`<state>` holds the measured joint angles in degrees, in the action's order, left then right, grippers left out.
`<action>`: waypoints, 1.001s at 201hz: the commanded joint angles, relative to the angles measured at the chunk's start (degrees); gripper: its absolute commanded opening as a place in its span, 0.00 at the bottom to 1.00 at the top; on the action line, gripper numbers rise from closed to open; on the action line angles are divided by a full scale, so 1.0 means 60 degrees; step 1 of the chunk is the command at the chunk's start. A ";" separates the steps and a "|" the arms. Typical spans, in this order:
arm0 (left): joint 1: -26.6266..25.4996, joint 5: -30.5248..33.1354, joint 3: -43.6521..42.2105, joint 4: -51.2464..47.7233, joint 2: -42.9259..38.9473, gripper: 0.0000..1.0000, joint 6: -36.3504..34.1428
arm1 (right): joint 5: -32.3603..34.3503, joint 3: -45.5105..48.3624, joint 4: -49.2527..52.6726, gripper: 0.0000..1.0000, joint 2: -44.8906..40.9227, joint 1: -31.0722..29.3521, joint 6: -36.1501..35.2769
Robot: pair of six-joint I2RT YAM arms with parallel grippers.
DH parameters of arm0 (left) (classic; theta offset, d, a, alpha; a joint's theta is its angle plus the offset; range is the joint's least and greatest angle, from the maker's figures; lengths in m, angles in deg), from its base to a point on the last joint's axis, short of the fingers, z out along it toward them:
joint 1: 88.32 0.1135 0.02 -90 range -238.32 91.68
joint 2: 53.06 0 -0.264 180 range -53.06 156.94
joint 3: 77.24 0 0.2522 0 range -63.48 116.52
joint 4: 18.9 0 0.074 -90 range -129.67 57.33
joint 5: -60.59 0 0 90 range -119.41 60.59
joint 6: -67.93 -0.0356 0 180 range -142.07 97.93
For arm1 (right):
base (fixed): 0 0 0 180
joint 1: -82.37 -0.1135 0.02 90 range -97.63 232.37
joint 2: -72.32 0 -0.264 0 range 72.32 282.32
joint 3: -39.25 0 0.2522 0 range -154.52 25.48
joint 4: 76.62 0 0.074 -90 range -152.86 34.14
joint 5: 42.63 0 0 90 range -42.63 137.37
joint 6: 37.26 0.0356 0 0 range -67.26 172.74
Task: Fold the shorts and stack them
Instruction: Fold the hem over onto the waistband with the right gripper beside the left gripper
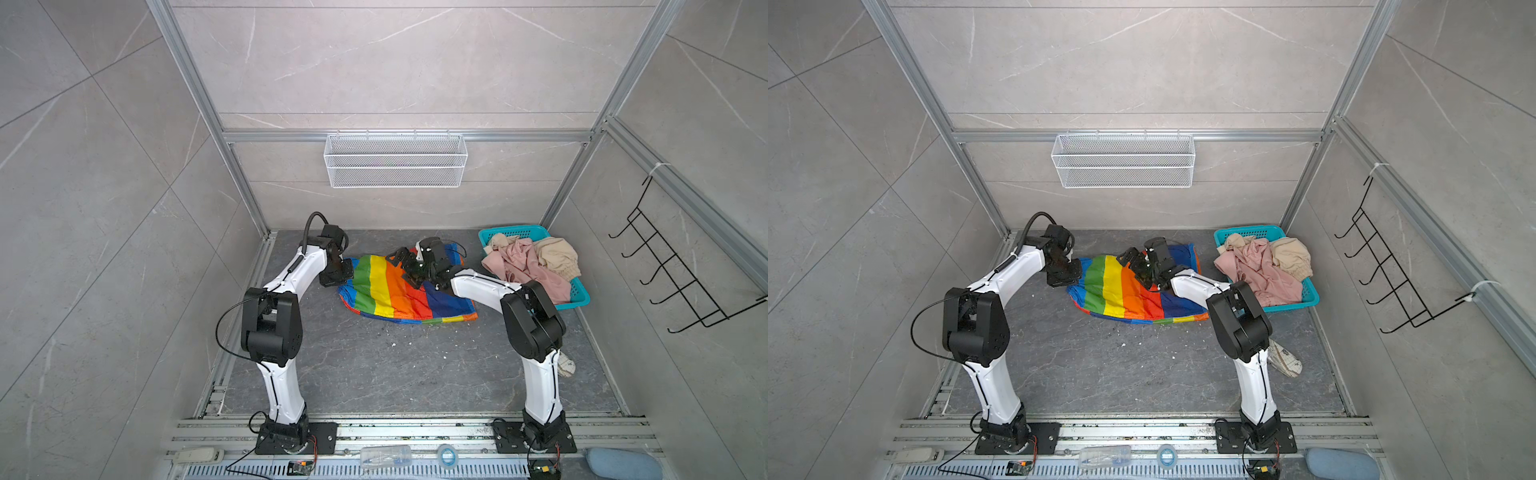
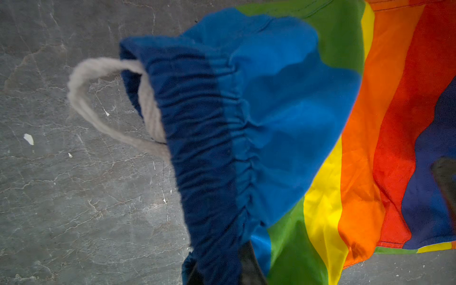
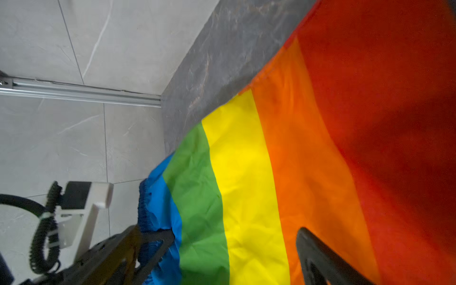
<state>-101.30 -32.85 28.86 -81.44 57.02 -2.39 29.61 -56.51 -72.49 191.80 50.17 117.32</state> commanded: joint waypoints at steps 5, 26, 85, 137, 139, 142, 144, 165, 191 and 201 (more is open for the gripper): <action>0.0003 -0.0113 0.0142 0.0085 -0.0192 0.00 -0.0167 | 0.0046 0.0809 -0.1126 0.99 0.0188 -0.0297 0.0794; -0.0005 -0.0131 0.0045 0.0087 -0.0254 0.00 -0.0166 | 0.0048 0.1033 -0.1311 0.99 0.0423 -0.0459 0.0927; 0.0005 -0.0071 0.0030 0.0061 -0.0264 0.00 -0.0174 | 0.0021 0.1203 -0.1305 1.00 0.0542 -0.0467 0.0864; 0.0007 0.0101 0.0231 -0.0074 -0.0256 0.00 -0.0291 | -0.0137 0.1567 -0.0872 0.99 -0.0919 -0.0473 0.0648; 0.0005 0.0111 0.0227 -0.0074 -0.0256 0.00 -0.0288 | -0.0132 0.1640 -0.0908 0.99 -0.0967 -0.0483 0.0659; -0.0005 0.0126 0.0221 -0.0074 -0.0245 0.00 -0.0297 | -0.0133 0.1755 -0.0947 0.99 -0.1036 -0.0503 0.0683; -0.0006 0.0132 0.0206 -0.0074 -0.0235 0.00 -0.0304 | -0.0132 0.1811 -0.0985 0.99 -0.1073 -0.0517 0.0697; 0.0000 0.0192 0.0158 -0.0074 -0.0182 0.00 -0.0317 | -0.0074 0.2414 -0.1157 0.99 -0.1378 -0.0690 0.0776; 0.0001 0.0214 0.0194 -0.0060 -0.0179 0.00 -0.0312 | 0.0042 0.3273 -0.1631 0.99 -0.1678 -0.0906 0.1045; -0.0001 0.0219 0.0195 -0.0061 -0.0175 0.00 -0.0332 | 0.0061 0.3539 -0.1778 1.00 -0.1750 -0.1023 0.1140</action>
<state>-101.30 -32.43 28.44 -81.09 57.02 -2.83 29.37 -39.29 -81.21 182.60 45.60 122.50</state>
